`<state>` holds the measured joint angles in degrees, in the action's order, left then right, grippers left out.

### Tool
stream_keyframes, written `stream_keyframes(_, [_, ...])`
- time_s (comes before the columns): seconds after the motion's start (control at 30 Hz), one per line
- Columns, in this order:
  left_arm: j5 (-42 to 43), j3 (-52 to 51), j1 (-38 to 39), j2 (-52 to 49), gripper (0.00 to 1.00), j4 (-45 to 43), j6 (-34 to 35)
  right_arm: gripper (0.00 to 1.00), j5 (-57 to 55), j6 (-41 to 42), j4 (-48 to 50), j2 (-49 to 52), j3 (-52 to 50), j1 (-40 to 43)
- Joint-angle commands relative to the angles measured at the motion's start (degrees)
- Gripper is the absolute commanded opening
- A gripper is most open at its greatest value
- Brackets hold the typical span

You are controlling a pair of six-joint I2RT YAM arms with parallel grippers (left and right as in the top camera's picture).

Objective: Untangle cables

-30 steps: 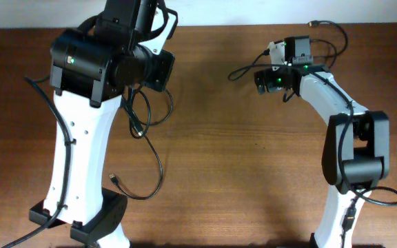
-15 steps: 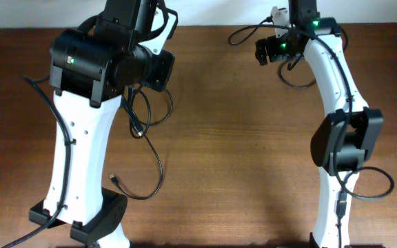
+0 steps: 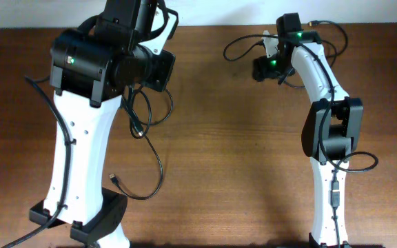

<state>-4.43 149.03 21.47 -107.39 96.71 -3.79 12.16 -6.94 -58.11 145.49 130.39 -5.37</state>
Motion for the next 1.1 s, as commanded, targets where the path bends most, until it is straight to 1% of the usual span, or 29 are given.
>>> stream_keyframes(0.0, [2.14,0.2,0.2,-0.44,0.0,0.02,0.11,0.47,0.72,0.35,0.28,-0.57,0.79,-0.17])
stream_keyframes(0.07, [2.12,0.2,0.17,-0.44,0.0,0.02,0.11,0.44,0.72,0.35,0.26,-0.57,0.79,-0.2])
stream_keyframes(0.13, [2.12,0.2,0.17,-0.44,0.0,0.0,0.11,0.35,0.72,0.35,0.31,-0.57,0.79,-0.2])
stream_keyframes(0.17, [2.12,0.2,0.17,-0.44,0.0,0.0,0.11,0.34,0.7,0.33,0.46,-0.57,0.79,-0.17])
stream_keyframes(0.5, [2.14,0.09,0.17,-0.44,0.0,0.02,0.11,0.33,-0.76,0.35,2.05,2.99,0.79,0.7])
stream_keyframes(0.73, [2.14,0.09,0.2,-0.44,0.0,0.02,0.11,0.33,-0.76,0.37,2.67,3.89,0.79,2.97])
stream_keyframes(1.07, [2.14,0.09,0.28,-0.44,0.0,0.02,0.11,0.33,-0.74,0.33,1.46,3.87,0.76,12.24])
